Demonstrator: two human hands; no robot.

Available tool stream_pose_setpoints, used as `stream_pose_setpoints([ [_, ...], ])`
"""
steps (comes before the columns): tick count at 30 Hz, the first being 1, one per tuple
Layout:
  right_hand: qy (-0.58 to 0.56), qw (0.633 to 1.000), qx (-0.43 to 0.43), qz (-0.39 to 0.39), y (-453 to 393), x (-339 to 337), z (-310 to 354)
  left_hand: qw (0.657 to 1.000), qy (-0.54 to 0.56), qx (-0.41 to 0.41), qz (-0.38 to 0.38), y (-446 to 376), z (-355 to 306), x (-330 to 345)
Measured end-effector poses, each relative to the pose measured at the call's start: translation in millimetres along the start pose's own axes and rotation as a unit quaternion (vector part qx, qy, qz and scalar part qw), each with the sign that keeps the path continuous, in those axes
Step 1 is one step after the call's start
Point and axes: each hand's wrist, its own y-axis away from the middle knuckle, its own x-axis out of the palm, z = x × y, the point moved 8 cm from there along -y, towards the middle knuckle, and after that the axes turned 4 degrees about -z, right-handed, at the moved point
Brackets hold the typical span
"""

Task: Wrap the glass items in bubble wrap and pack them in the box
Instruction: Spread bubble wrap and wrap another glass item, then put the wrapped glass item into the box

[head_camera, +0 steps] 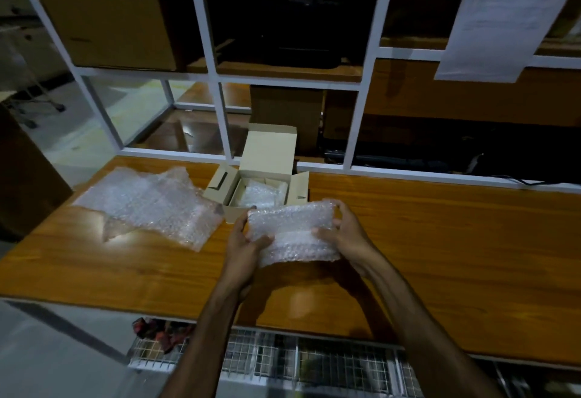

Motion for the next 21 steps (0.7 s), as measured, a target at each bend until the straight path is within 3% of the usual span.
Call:
stream_pose_setpoints([
  [8, 0.064, 0.998, -0.002, 0.027, -30, 49, 16, 0.998, -0.002, 0.025, 0.06, -40, -35, -42],
  [15, 0.126, 0.99, 0.028, 0.05, -57, 70, 11, 0.997, -0.049, 0.011, 0.052, -67, -37, -71],
  [21, 0.083, 0.988, 0.079, 0.105, -76, 89, 22, 0.997, -0.07, -0.006, 0.022, -95, -29, -87],
])
